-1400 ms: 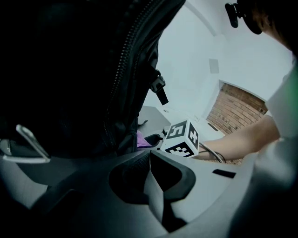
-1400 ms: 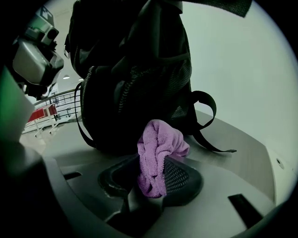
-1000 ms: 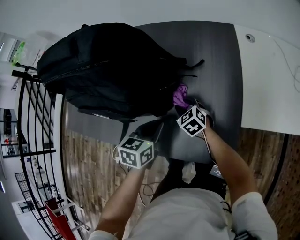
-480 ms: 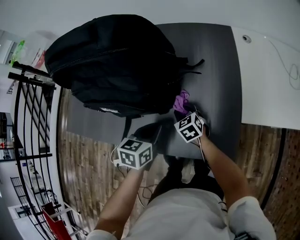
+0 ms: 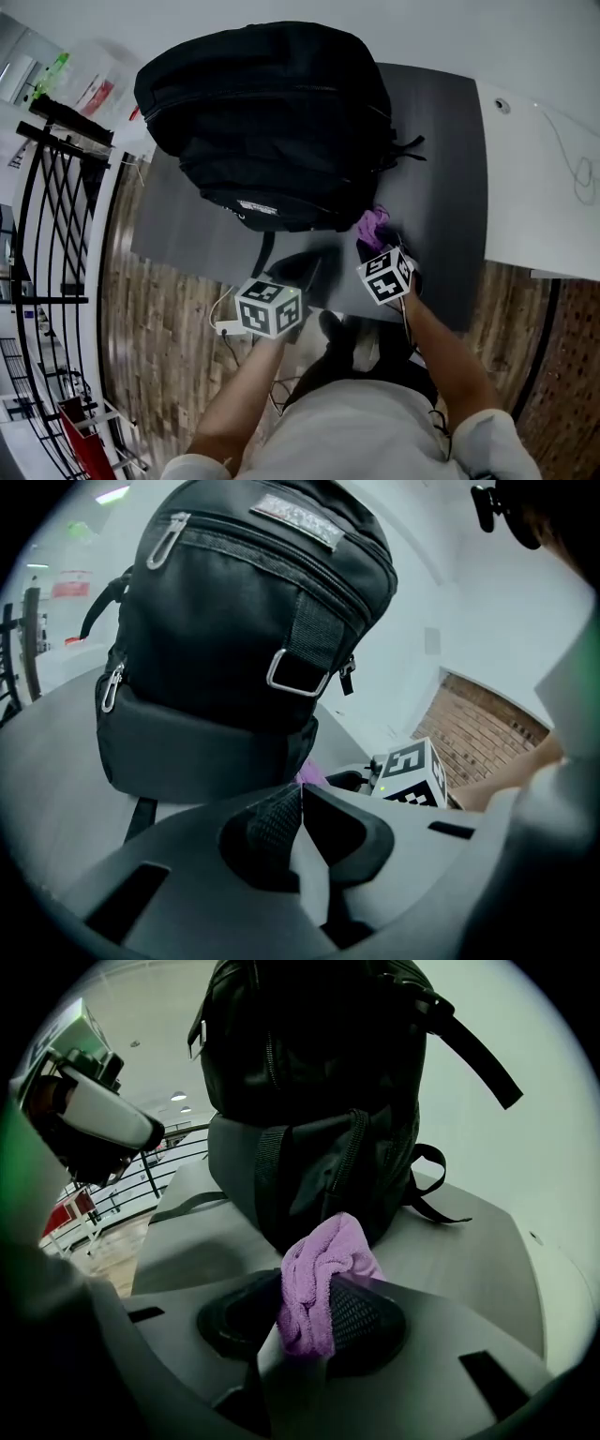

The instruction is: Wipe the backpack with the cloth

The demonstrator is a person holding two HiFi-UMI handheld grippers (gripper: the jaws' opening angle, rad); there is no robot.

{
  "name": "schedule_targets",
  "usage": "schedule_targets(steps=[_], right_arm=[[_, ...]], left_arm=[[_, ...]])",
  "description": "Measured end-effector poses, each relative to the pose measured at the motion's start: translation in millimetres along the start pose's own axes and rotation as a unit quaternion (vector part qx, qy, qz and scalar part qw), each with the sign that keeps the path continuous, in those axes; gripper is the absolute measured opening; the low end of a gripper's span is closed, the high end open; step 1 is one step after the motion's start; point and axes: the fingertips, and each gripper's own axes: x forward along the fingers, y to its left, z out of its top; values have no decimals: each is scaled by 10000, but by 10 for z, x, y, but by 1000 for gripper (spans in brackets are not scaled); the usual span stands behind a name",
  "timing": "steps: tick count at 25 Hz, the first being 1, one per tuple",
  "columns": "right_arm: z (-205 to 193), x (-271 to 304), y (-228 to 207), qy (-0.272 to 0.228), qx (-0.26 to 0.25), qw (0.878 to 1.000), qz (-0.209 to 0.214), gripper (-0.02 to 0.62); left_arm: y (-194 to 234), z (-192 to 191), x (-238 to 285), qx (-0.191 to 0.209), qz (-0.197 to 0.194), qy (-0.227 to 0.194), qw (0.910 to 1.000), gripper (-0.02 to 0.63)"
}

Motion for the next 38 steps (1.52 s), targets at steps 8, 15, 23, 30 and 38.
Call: schedule_targets(steps=[8, 15, 23, 30, 38], right_arm=[[-67, 48, 267, 205, 64, 9994, -254, 143], [31, 102, 571, 246, 227, 9990, -312, 141], [187, -229, 774, 78, 9, 9998, -190, 141], [504, -686, 1355, -364, -815, 9954, 334, 141], [828, -1056, 1723, -873, -1894, 9763, 573, 141]], left_arm=[[178, -161, -253, -70, -109, -131, 9998, 6], [355, -164, -477, 20, -253, -203, 9995, 6], [501, -241, -733, -3, -437, -326, 9985, 6], [500, -200, -1049, -154, -336, -680, 9970, 6], [455, -205, -1532, -430, 220, -1189, 9917, 6]])
